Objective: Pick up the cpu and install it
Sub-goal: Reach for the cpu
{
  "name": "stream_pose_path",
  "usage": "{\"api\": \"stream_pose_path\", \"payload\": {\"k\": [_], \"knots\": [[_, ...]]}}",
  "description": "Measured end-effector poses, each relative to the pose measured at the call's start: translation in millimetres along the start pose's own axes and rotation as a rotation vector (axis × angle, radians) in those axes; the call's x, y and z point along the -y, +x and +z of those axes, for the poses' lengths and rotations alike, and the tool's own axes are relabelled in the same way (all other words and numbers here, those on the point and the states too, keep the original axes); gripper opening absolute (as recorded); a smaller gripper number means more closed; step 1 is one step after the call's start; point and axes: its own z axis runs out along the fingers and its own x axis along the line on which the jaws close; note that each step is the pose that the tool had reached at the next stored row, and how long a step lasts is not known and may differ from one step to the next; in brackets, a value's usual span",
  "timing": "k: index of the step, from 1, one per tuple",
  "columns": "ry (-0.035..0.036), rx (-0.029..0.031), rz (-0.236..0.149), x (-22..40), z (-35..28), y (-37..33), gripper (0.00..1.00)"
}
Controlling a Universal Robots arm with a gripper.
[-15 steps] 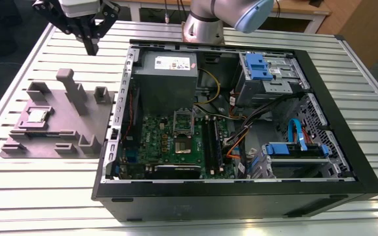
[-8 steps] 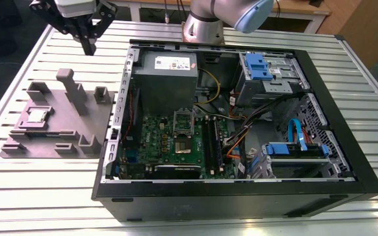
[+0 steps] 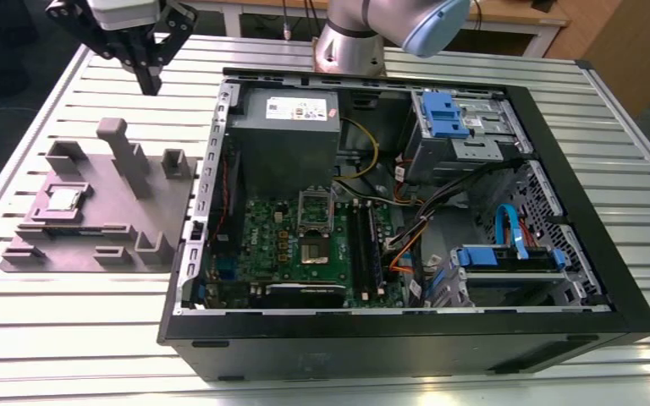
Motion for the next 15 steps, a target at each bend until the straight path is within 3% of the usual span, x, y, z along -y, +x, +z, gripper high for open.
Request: {"api": "stream_pose_path", "payload": {"k": [15], "knots": [[0.0002,-0.0027,0.000,0.6,1.6,7.1,0.10]]}}
